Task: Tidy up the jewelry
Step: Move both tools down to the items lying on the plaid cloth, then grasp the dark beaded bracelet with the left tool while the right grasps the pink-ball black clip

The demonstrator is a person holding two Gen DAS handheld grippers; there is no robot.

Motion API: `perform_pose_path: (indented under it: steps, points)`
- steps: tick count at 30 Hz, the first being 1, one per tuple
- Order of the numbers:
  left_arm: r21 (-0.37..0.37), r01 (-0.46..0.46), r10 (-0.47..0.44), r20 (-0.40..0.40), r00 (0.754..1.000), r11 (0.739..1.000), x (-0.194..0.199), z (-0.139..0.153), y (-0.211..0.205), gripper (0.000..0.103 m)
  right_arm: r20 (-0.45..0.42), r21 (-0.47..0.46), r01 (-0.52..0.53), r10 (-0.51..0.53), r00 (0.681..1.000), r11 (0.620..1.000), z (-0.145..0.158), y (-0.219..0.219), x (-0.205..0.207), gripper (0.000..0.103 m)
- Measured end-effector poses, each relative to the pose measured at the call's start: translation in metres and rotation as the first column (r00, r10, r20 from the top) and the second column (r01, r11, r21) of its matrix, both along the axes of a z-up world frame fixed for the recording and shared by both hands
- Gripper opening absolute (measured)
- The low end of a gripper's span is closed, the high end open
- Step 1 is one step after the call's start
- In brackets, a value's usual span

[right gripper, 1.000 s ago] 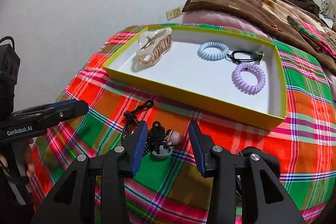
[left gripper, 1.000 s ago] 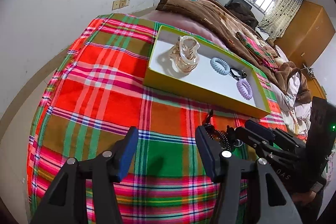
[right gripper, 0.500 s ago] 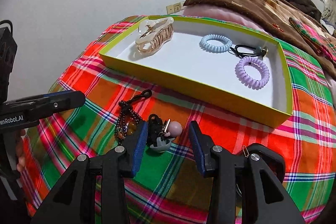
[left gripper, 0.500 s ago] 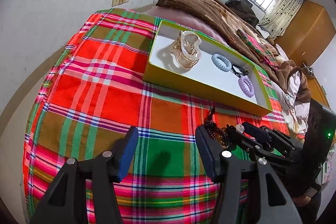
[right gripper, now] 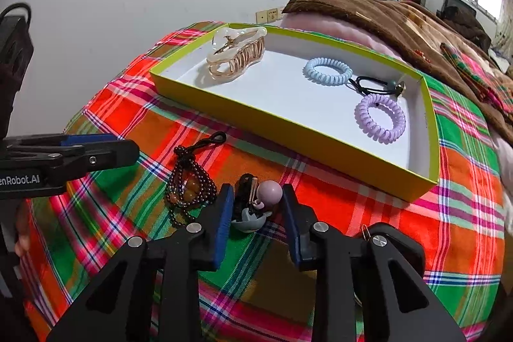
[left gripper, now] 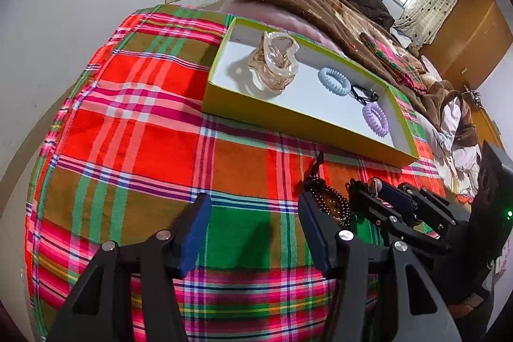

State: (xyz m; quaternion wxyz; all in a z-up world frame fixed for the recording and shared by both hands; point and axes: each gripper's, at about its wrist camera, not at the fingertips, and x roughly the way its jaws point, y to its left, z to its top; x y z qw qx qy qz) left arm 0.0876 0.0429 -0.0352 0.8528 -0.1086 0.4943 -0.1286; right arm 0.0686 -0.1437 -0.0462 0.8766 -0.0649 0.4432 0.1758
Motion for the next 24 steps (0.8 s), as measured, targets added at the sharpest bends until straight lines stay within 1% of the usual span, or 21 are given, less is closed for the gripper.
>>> perform_pose_path:
  steps: [3, 7, 13, 15, 18, 21, 24]
  points:
    - [0.007, 0.012, -0.012, -0.003, 1.0, 1.0, 0.002, -0.001, -0.005, 0.058, 0.008, -0.017, -0.022, 0.022, 1.0, 1.0, 0.0, 0.001, 0.0, 0.03]
    - [0.021, 0.016, -0.016, -0.006, 1.0, 1.0, 0.003, -0.002, -0.008, 0.058, 0.024, -0.075, -0.069, 0.071, 0.997, 0.995, -0.001, 0.006, -0.002, 0.03]
    - [0.028, 0.013, -0.013, -0.011, 1.0, 1.0, 0.004, -0.002, -0.009, 0.058, 0.016, -0.102, -0.1, 0.102, 0.995, 0.99, -0.002, 0.007, 0.0, 0.03]
    - [0.037, 0.016, -0.015, -0.013, 1.0, 0.999, 0.005, -0.002, -0.01, 0.058, 0.024, -0.125, -0.115, 0.119, 0.993, 0.985, -0.002, 0.009, -0.001, 0.03]
    - [0.043, 0.017, -0.016, -0.015, 1.0, 0.999, 0.005, -0.001, -0.01, 0.058, 0.03, -0.136, -0.136, 0.141, 0.99, 0.981, -0.002, 0.01, 0.0, 0.03]
    - [0.053, 0.019, -0.018, -0.015, 1.0, 0.998, 0.005, -0.001, -0.013, 0.058, 0.044, -0.142, -0.133, 0.14, 0.989, 0.981, -0.002, 0.008, -0.001, 0.03]
    - [0.059, 0.021, -0.02, -0.016, 1.0, 0.998, 0.006, -0.002, -0.014, 0.058, 0.048, -0.105, -0.122, 0.127, 0.991, 0.987, -0.002, 0.003, -0.002, 0.029]
